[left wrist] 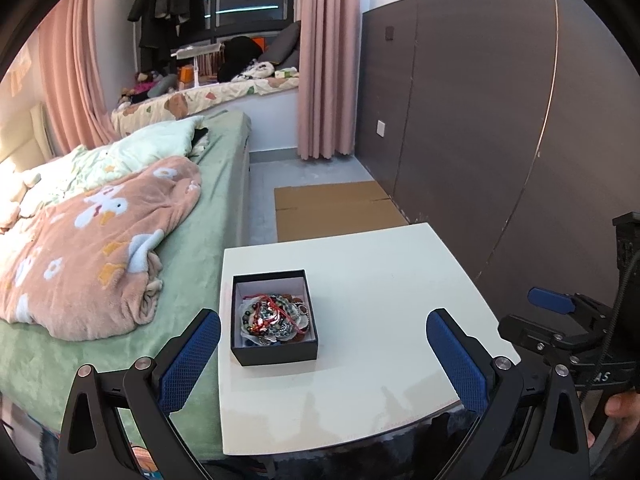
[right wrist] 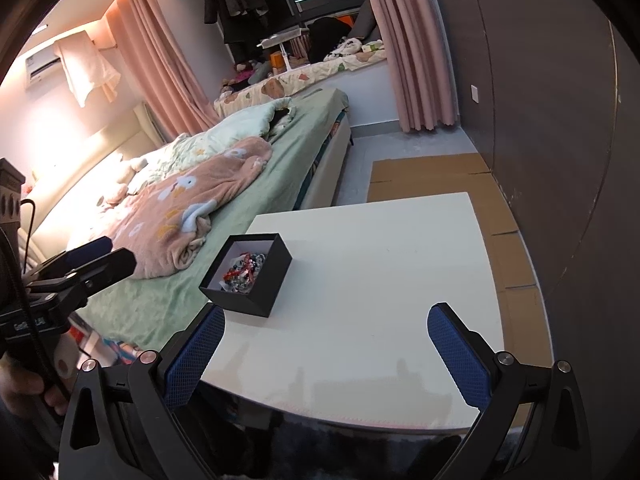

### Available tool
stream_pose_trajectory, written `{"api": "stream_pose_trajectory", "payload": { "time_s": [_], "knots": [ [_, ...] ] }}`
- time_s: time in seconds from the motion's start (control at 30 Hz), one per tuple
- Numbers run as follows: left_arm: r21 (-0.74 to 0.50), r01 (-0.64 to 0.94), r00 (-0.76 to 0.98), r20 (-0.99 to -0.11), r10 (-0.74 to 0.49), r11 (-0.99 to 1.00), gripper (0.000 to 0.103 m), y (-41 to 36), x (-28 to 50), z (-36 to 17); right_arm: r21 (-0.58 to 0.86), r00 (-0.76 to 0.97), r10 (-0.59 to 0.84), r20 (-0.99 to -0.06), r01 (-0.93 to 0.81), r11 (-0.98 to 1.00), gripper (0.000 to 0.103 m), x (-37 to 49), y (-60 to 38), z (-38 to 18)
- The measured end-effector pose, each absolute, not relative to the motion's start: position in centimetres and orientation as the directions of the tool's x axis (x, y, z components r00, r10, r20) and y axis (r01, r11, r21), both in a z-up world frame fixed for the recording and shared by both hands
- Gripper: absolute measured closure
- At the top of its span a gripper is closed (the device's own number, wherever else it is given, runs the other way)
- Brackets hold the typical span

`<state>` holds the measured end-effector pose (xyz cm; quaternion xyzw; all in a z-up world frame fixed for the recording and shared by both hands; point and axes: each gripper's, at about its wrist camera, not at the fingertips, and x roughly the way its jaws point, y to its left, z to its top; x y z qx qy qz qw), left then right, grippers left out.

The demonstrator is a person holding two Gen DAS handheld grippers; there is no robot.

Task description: Organize jewelry

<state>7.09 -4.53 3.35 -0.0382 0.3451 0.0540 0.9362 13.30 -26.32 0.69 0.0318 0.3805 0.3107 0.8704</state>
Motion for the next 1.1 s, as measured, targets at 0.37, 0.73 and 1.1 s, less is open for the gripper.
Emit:
{"api": "stream_pose_trajectory", "payload": {
  "time_s": [0.37, 0.73, 1.1],
  "knots": [
    [-0.006, -0.114, 0.763, -0.641, 0.084, 0.993, 0.000, -4.5, 6.1, 4.6, 0.292, 0.519, 0.566, -0.641, -0.518, 0.804, 0.001, 13.5, -26.4, 0.6],
    [-0.001, -0.111, 0.751, -0.655, 0.083, 0.994, 0.000, -4.3, 6.1, 4.1, 0.287, 0.525, 0.574, -0.628, -0.530, 0.798, 0.001, 12.7, -26.1, 1.1],
    [0.013, -0.107, 0.763, -0.640, 0.091, 0.994, 0.000, -4.9, 6.4, 3.4, 0.311, 0.518, 0.590, -0.619, -0.529, 0.790, 0.001, 12.9, -26.4, 1.2]
  ]
}}
